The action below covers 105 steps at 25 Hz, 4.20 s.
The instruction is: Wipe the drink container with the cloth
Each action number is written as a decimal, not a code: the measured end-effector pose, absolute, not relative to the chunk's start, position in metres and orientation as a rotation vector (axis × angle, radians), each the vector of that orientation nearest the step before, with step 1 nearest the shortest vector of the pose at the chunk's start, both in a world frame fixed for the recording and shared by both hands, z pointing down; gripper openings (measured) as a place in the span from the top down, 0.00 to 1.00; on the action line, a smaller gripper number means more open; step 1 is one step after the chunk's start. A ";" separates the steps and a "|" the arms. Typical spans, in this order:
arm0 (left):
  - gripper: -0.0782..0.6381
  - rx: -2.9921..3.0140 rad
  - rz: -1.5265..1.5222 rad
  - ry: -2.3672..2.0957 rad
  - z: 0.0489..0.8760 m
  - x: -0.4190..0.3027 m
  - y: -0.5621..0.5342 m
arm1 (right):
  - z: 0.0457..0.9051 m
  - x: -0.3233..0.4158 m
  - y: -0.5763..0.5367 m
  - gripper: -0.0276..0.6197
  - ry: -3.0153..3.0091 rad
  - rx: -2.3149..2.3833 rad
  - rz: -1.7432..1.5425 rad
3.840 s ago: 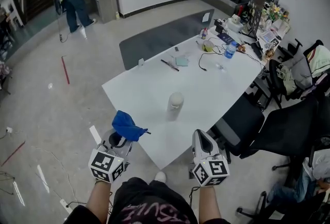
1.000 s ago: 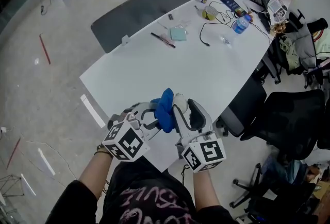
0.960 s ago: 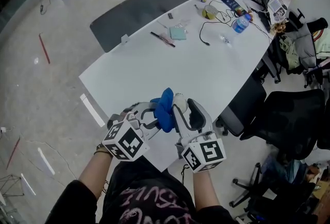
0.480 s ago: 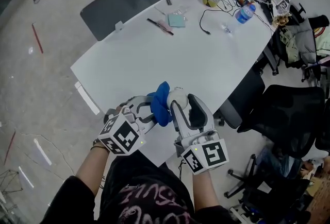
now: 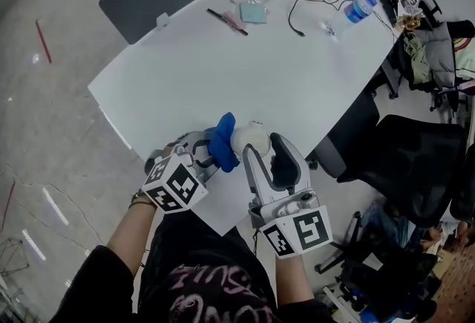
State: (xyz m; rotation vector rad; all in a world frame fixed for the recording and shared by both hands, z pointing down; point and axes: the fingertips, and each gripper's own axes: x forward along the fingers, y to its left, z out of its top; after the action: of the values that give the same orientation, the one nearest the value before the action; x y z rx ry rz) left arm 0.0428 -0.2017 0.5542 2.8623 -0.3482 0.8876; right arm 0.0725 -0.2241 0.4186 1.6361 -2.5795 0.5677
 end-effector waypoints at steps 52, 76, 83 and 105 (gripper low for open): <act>0.75 2.831 1.051 -0.319 0.581 0.042 -0.206 | 0.422 0.075 -0.225 0.62 -2.619 1.633 0.646; 0.75 3.040 0.846 -0.366 0.468 0.043 -0.204 | 0.424 0.075 -0.224 0.61 -2.645 1.609 0.656; 0.75 3.026 0.861 -0.355 0.478 0.043 -0.204 | 0.423 0.075 -0.224 0.61 -2.640 1.610 0.658; 0.75 2.880 1.068 -0.260 0.571 0.044 -0.205 | 0.424 0.075 -0.226 0.61 -2.617 1.635 0.665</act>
State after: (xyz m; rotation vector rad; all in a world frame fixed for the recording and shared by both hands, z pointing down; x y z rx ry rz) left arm 0.0436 -0.2053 0.5711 2.8801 -0.2605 1.0683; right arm 0.0748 -0.2257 0.4237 1.6353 -2.6170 0.6651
